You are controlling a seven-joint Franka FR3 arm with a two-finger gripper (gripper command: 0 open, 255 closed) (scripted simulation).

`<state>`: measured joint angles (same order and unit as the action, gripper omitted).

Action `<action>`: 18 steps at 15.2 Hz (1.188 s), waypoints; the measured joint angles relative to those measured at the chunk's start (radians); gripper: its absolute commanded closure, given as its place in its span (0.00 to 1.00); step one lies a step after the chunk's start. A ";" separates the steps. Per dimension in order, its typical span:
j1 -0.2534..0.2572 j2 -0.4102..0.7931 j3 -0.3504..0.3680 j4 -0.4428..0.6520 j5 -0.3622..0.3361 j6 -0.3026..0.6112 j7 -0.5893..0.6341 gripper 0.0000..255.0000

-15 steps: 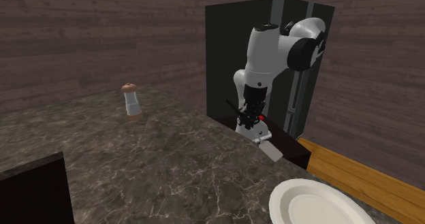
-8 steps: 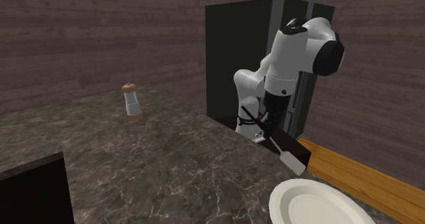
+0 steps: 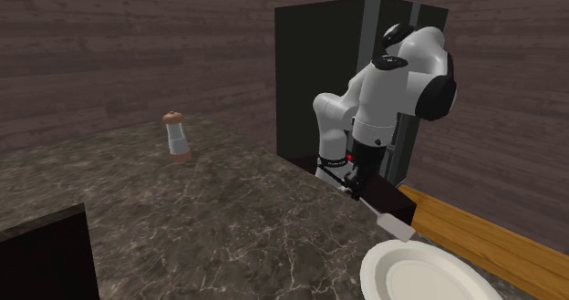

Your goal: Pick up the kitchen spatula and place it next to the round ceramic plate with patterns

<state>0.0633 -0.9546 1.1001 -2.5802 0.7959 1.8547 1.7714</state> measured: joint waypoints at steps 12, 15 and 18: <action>-0.010 0.018 0.065 -0.035 0.046 0.065 -0.008 0.00; -0.010 0.018 0.065 -0.035 0.047 0.065 -0.008 0.00; -0.006 0.013 0.047 -0.029 0.035 0.050 -0.007 0.00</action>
<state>0.0572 -0.9417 1.1476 -2.6092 0.8312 1.9050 1.7639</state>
